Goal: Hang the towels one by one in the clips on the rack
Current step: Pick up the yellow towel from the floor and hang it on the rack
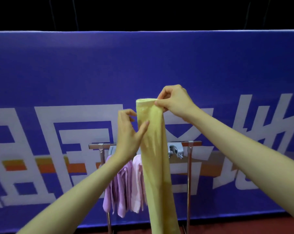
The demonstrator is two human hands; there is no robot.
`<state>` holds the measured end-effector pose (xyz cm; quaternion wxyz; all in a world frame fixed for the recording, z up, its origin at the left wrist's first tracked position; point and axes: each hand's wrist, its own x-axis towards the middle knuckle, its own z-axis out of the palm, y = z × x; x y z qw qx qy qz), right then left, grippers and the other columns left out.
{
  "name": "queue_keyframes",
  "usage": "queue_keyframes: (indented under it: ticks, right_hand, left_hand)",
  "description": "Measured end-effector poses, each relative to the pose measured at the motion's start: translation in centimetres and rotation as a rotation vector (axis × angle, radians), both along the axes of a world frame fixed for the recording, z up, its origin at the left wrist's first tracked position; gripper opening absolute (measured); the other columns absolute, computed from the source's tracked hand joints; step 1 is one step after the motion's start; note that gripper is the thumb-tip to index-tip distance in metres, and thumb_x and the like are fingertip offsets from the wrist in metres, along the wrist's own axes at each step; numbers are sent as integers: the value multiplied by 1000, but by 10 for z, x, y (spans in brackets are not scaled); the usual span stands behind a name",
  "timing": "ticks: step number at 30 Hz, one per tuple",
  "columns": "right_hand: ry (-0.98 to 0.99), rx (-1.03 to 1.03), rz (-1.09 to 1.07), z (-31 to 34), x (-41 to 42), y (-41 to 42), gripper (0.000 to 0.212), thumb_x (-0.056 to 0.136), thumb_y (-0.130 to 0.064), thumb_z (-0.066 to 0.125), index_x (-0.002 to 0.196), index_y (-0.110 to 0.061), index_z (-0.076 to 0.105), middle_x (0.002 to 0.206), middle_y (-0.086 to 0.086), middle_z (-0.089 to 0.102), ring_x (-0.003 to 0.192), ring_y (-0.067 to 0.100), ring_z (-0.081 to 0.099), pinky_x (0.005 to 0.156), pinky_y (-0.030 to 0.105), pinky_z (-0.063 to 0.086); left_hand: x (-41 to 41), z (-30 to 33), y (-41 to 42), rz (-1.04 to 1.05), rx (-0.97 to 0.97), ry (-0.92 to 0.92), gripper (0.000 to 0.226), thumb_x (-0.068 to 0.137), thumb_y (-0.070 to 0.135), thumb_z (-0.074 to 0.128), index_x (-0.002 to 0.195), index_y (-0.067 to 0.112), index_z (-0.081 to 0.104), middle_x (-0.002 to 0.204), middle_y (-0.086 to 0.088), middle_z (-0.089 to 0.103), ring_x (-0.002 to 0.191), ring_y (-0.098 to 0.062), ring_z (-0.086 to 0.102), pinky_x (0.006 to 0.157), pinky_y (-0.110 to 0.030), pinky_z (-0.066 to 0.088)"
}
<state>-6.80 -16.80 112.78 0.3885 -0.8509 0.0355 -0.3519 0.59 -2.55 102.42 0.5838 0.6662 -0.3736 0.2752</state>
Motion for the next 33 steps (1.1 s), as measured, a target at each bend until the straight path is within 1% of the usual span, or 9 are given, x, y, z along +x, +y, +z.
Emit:
queue_keyframes:
  ticks: [5, 8, 11, 13, 16, 21, 26, 31, 33]
  right_hand:
    - [-30, 2, -119, 9, 6, 2, 15, 74, -3, 66, 84, -10, 58, 84, 18, 68, 72, 32, 69, 61, 41, 60]
    - [-42, 40, -162, 14, 5, 0, 19, 74, -5, 66, 88, -13, 55, 93, 18, 65, 80, 30, 68, 63, 45, 59]
    - [-53, 157, -172, 16, 1, -4, 18, 76, -3, 65, 86, -12, 53, 98, 14, 62, 84, 28, 68, 63, 42, 61]
    - [-72, 284, -143, 13, -2, -7, 16, 80, -2, 64, 86, -12, 53, 95, 8, 59, 84, 25, 68, 63, 36, 61]
    - [-90, 403, -126, 4, -3, -9, 14, 84, -3, 64, 89, -10, 53, 91, 4, 58, 83, 20, 66, 59, 29, 60]
    - [-54, 494, -102, -6, 4, -7, 15, 82, -1, 64, 80, -12, 53, 92, 12, 62, 84, 25, 69, 63, 34, 61]
    - [-14, 659, -11, -8, 11, 5, 17, 81, 7, 60, 75, -6, 50, 82, 13, 60, 75, 22, 68, 60, 33, 61]
    - [-30, 721, 36, -5, 14, 13, 20, 84, 8, 57, 70, -5, 50, 76, 10, 58, 70, 19, 66, 63, 33, 61]
    - [-40, 719, 23, -3, 14, 11, 20, 85, 7, 58, 70, -5, 52, 78, 11, 60, 74, 21, 68, 67, 35, 61]
  left_hand:
    - [-17, -58, -31, 56, 270, -15, 54, 76, 54, 59, 109, 14, 42, 107, 0, 43, 94, -17, 48, 81, -28, 41]
    - [-16, -76, -42, 102, 426, 87, 31, 79, 25, 59, 103, 14, 43, 98, -4, 50, 88, -26, 54, 75, -41, 45]
    - [-15, -84, -40, 78, 357, 289, 17, 87, 9, 46, 99, 19, 40, 80, 3, 51, 77, -28, 57, 56, -30, 40]
    - [-19, -90, -33, -28, 231, 324, 37, 93, 7, 43, 125, 20, 33, 99, 7, 52, 82, -17, 60, 62, -21, 47]
    - [-21, -102, -19, -97, 214, 108, 43, 95, 13, 40, 131, 27, 21, 121, -2, 46, 87, -13, 57, 70, -11, 46]
    - [-19, -114, -17, 101, 469, -118, 33, 89, 19, 39, 112, 7, 60, 112, -17, 61, 91, -35, 61, 72, -39, 54]
    - [-33, -112, -28, 296, 573, 35, 49, 88, 54, 39, 108, 13, 56, 107, -5, 58, 94, -24, 56, 80, -39, 48]
    - [-29, -105, -29, 247, 452, 344, 30, 96, 23, 38, 120, 9, 49, 118, -10, 55, 107, -28, 54, 90, -41, 46]
    - [-27, -106, -22, 135, 333, 387, 23, 97, 19, 39, 115, 11, 52, 108, -6, 59, 96, -18, 56, 86, -36, 46]
